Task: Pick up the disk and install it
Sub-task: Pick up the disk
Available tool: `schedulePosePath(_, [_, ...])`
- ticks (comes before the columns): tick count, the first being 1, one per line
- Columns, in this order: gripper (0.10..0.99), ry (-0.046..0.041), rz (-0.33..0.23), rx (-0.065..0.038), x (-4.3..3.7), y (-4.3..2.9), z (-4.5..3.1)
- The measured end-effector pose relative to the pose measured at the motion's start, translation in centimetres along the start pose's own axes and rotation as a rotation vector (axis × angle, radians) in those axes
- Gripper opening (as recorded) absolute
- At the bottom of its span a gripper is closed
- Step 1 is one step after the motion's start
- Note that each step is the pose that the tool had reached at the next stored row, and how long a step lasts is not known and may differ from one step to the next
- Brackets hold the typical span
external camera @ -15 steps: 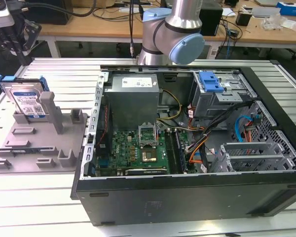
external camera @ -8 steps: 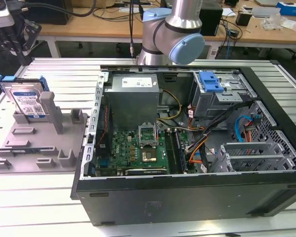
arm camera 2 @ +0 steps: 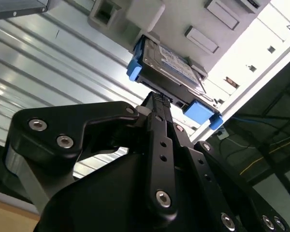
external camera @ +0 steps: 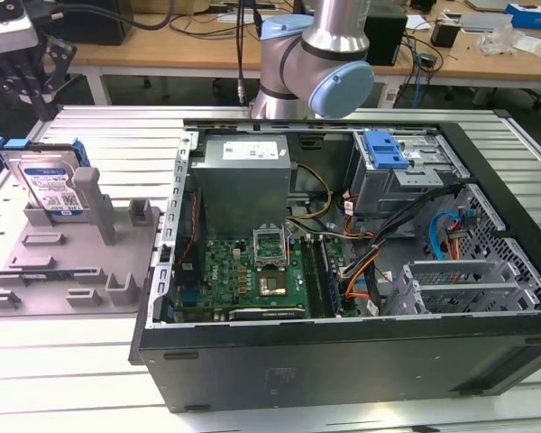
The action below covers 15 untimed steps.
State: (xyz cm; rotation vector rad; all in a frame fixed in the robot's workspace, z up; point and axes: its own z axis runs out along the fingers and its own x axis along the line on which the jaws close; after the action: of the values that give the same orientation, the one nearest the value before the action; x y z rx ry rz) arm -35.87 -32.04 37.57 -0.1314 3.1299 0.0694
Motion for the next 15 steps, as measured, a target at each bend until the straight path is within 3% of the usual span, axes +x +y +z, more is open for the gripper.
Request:
schedulePosePath(8, [0.106, 0.0074, -0.165, -0.001, -0.01, 0.04, 0.05])
schedulePosePath(13, [0.114, 0.0125, -0.249, 0.002, -0.04, 0.50, 0.01])
schedulePosePath(15, [0.235, 0.0144, -0.290, 0.001, -0.06, 0.78, 0.02])
